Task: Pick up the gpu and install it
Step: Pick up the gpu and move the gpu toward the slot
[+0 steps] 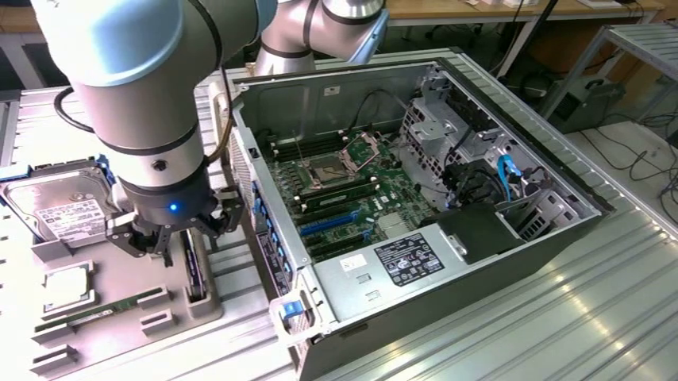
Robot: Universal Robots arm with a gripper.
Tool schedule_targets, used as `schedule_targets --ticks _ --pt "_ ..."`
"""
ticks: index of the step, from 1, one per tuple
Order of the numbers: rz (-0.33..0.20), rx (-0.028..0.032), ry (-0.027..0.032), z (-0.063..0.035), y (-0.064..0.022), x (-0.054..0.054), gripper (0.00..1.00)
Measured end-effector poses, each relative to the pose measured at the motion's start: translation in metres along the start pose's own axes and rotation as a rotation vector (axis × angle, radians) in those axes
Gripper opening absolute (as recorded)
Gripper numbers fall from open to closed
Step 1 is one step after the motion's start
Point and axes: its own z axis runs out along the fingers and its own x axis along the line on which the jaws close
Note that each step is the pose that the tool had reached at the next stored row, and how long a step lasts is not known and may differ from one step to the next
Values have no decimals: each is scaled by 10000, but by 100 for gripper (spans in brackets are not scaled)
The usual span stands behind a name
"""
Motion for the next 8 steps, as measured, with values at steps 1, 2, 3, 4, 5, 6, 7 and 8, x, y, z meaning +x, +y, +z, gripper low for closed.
schedule_targets --ticks 1,2,3,4,5,6,7,8 --pt "1 1 8 11 6 1 60" --pt "1 1 17 26 15 1 60" --pt "1 -1 21 41 21 0 60" --pt "1 0 25 52 24 0 60" --pt "0 -1 27 62 24 0 60" --pt "0 0 29 69 24 0 60" --pt "1 1 31 72 24 1 60" --pt "2 2 31 73 24 1 60"
